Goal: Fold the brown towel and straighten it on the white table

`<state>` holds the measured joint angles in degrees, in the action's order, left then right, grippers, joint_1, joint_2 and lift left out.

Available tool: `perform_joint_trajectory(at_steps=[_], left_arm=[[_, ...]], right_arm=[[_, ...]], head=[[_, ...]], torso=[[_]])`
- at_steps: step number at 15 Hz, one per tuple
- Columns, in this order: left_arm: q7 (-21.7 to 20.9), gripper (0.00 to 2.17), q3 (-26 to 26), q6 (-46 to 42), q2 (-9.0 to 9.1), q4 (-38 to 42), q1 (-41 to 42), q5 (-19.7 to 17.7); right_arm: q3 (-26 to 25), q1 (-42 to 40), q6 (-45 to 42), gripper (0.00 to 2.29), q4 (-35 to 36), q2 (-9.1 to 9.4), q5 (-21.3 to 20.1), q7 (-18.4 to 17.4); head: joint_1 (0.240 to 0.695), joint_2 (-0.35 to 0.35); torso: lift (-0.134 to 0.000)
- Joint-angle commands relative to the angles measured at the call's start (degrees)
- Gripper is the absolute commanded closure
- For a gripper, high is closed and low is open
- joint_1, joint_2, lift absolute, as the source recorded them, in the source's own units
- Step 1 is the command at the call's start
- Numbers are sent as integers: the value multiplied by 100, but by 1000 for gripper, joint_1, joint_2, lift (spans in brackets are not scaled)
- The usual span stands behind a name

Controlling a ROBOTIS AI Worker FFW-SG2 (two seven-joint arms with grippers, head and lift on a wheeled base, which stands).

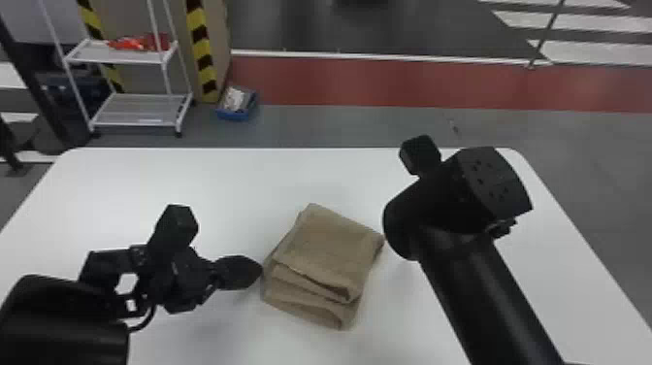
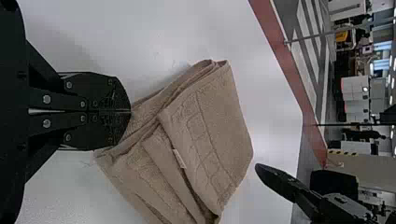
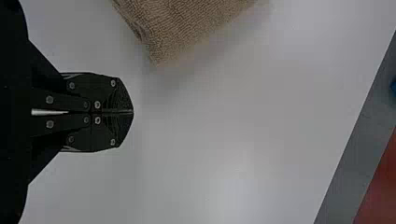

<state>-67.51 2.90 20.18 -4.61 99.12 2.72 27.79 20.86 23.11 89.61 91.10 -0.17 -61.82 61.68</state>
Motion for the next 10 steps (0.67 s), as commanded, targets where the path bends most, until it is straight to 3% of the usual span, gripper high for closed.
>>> perform_joint_trajectory(at_steps=[1, 6, 10], left_arm=[[-60, 2142, 0, 0, 4, 11, 0, -2], [-192, 2142, 0, 0, -5, 46, 0, 7], [-236, 2142, 0, -17, 4, 55, 0, 16]], right_arm=[[-3, 0, 47, 2260, 39, 23, 320, -227], [-21, 0, 47, 2260, 83, 23, 1093, -991], [-12, 71, 47, 2260, 197, 23, 1234, -1132]], head=[[695, -66], [695, -66], [695, -59]], torso=[[-124], [-124], [-124]])
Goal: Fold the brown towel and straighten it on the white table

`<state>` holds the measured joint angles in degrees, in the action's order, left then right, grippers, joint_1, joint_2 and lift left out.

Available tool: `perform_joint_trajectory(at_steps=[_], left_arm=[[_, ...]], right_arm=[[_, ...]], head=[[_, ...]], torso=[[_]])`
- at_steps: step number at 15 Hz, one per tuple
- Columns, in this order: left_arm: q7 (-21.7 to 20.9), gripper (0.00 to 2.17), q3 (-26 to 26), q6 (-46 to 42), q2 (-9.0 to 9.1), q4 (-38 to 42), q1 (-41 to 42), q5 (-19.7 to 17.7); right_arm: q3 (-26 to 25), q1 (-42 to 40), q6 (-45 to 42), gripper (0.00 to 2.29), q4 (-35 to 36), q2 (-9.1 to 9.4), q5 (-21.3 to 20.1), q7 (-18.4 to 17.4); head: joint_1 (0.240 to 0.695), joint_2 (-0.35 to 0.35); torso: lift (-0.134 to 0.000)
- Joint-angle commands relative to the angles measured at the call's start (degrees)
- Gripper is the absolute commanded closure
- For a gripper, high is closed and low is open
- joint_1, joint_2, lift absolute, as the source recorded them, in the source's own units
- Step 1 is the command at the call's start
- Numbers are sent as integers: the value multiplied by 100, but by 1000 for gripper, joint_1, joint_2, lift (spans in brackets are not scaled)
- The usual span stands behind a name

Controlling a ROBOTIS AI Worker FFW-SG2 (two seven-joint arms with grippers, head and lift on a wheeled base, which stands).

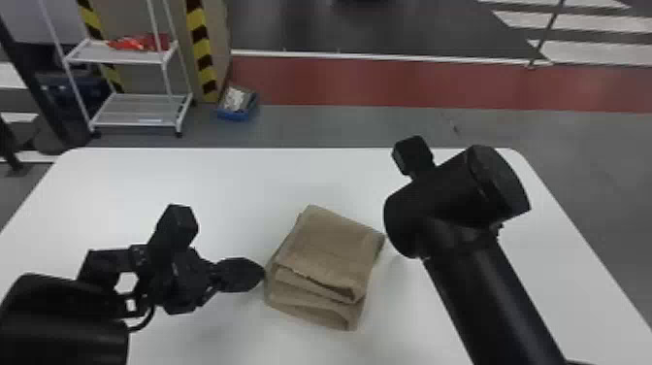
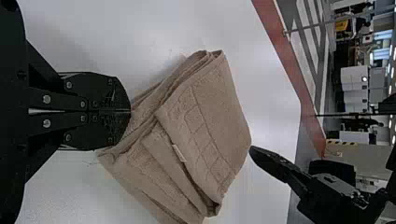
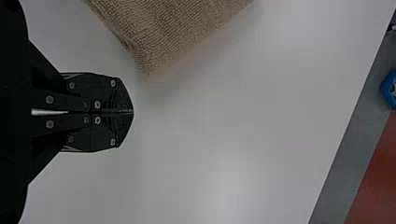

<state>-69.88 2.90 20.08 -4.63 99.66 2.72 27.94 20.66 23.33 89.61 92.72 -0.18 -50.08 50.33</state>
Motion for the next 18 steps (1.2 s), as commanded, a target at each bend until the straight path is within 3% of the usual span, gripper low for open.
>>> perform_joint_trajectory(at_steps=[1, 11, 18], left_arm=[[-8, 2142, 0, 9, 6, 0, 0, 1], [-183, 2142, -132, 9, 6, 106, 35, 18], [-474, 2142, -132, 9, -3, 247, 132, 36]], right_arm=[[8, 58, 47, 2260, 62, 23, 77, -15], [149, 146, 47, 2260, 0, 23, 570, -446], [246, 198, 47, 2260, -237, 23, 1378, -1263]], head=[[695, -57], [695, -55], [695, -51]], torso=[[-124], [-124], [-124]])
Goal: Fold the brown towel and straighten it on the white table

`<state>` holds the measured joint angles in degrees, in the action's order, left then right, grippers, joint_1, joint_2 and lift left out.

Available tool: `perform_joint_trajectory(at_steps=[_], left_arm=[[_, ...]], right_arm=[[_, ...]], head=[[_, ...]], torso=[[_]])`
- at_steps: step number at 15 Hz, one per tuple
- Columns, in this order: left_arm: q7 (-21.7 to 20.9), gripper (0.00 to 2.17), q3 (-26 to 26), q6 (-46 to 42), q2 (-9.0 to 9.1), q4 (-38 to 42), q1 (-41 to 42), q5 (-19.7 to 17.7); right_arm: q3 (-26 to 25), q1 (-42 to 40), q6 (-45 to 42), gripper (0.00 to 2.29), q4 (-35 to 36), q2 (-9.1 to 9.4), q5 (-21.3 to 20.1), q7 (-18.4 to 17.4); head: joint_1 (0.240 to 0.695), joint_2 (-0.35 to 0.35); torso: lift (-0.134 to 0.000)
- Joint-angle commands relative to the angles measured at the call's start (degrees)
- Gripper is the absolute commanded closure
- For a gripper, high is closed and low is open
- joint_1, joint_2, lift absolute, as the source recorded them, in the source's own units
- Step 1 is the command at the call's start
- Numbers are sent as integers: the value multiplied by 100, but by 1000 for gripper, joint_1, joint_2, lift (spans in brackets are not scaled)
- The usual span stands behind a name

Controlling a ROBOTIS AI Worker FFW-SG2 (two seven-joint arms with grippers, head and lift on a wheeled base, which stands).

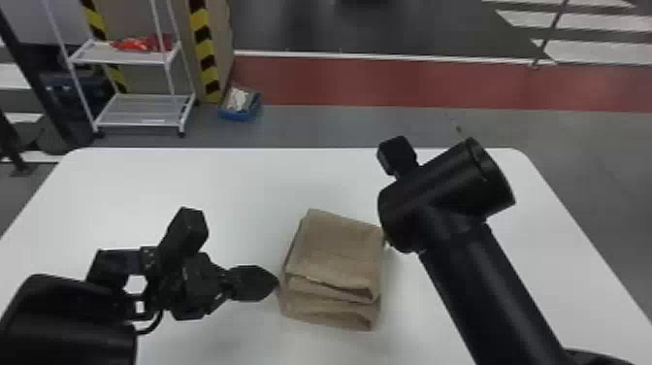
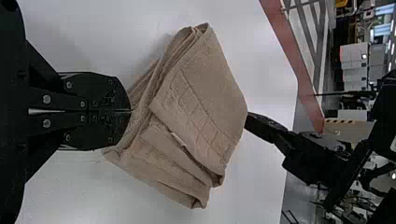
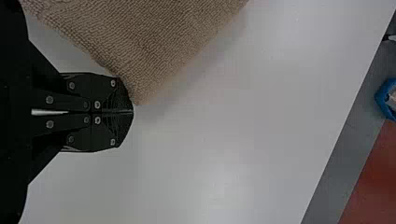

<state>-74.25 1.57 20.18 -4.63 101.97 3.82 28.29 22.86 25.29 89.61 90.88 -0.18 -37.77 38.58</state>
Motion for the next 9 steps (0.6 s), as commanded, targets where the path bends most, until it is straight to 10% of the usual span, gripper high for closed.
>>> perform_joint_trajectory(at_steps=[1, 9], left_arm=[[-55, 2142, 1, -18, -3, 43, 40, 1], [-424, 2142, -8, 0, -11, 271, 146, 1]], right_arm=[[34, 11, 47, 2260, -61, 23, 217, -158], [-28, 11, 47, 2260, 9, 23, 560, -597]], head=[[695, -51], [695, -53]], torso=[[-124], [-124]])
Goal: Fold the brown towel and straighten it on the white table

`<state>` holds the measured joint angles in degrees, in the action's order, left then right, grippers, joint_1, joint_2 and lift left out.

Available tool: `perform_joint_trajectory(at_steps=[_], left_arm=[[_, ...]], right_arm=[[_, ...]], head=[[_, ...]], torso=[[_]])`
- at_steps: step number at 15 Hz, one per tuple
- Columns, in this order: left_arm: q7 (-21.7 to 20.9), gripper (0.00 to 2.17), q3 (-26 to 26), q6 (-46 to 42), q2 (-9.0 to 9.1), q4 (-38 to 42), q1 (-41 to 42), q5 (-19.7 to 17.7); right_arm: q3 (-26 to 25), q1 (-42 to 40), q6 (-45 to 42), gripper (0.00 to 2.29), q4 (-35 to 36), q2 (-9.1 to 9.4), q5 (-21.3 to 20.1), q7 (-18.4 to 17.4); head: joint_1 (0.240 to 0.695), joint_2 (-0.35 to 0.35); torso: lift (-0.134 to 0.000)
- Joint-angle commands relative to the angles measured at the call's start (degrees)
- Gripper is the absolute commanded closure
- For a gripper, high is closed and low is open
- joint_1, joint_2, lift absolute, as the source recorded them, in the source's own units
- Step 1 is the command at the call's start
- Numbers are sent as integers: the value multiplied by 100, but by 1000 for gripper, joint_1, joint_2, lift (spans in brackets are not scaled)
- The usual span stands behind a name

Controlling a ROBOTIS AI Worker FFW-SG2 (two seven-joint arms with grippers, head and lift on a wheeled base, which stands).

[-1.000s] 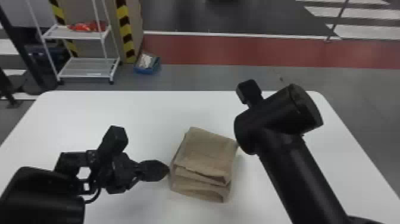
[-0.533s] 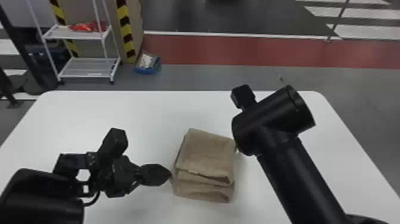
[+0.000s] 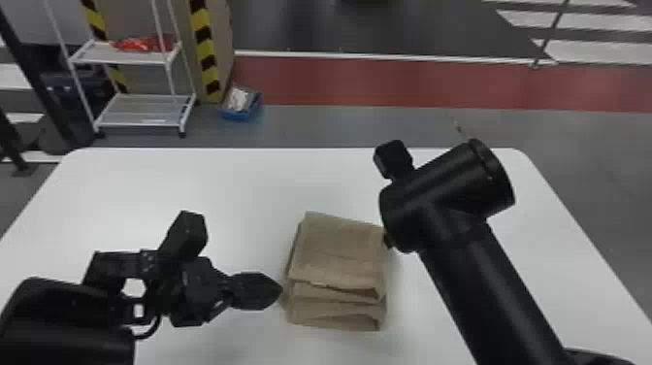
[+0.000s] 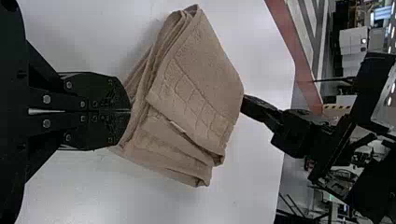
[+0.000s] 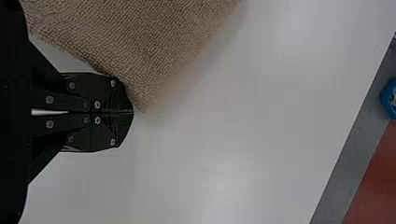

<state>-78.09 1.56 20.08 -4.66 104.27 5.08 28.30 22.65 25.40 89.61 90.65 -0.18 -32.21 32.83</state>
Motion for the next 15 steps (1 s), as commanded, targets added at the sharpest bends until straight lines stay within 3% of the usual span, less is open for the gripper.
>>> perform_joint_trajectory(at_steps=[1, 5, 11, 15], left_arm=[[-119, 2142, -6, -8, 0, 49, 19, 0], [-189, 2142, -50, -8, 0, 41, 19, 0], [-171, 2142, -165, -8, 0, -39, 19, 9], [-163, 2142, -200, -26, 9, -39, 19, 9]], right_arm=[[-6, 0, 47, 2260, 32, 23, 4, -39], [-6, 0, 18, 2260, 32, 23, 92, -189], [-15, -44, -721, 2260, 23, 23, 461, -576], [3, -88, -826, 2260, 32, 23, 505, -576]], head=[[695, -55], [695, -64], [695, -66], [695, -52]], torso=[[-124], [-124], [-124], [-124]])
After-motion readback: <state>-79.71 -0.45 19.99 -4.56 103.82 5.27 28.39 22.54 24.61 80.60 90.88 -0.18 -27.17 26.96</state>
